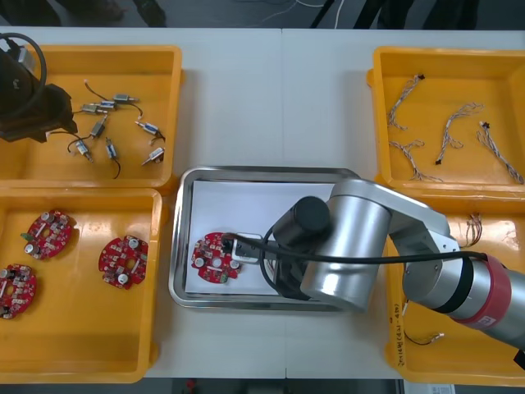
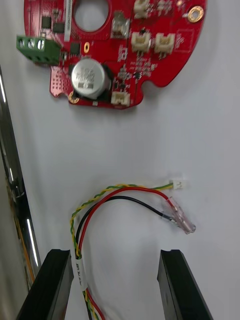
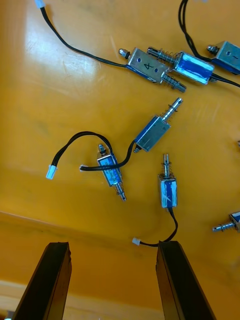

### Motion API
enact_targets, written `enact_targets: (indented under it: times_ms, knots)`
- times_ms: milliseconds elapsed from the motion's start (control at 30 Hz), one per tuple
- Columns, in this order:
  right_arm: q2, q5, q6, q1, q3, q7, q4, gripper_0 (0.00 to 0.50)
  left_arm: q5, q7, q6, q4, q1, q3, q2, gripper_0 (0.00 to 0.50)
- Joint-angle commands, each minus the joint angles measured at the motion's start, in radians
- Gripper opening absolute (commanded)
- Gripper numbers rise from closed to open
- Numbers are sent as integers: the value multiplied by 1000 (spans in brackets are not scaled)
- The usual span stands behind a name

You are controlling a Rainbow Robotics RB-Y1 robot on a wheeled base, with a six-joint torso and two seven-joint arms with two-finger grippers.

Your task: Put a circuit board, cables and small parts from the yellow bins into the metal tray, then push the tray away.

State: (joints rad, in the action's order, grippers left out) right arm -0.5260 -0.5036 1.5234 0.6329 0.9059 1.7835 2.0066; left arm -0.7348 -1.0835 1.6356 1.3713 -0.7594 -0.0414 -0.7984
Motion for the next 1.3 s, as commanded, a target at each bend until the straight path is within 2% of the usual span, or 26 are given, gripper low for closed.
enact_targets:
  times_ms: [33, 233, 333, 633, 767, 1100, 1300]
  knots:
    - [43, -76, 38, 8, -130, -4, 20, 500, 25, -128, -36, -29, -46, -11, 21, 500]
    - [43, -170, 124, 54, -237, -10, 41, 500, 46, -133, -74, -63, -46, -34, 28, 500]
    - [43, -193, 161, 71, -280, -12, 67, 500, 37, -138, -108, -103, -48, -40, 31, 500]
    - [43, -196, 393, 106, -440, -38, 169, 500, 38, -170, -129, -235, -107, -80, 44, 500]
    - [38, -207, 396, 113, -510, -52, 193, 500, 37, -174, -131, -290, -144, -106, 50, 500]
    - [-6, -236, 396, 113, -683, -88, 207, 500, 31, -184, -148, -317, -153, -117, 71, 500]
    - [-68, -207, 396, 93, -779, -110, 207, 500, 25, -191, -206, -385, -173, -155, 85, 500]
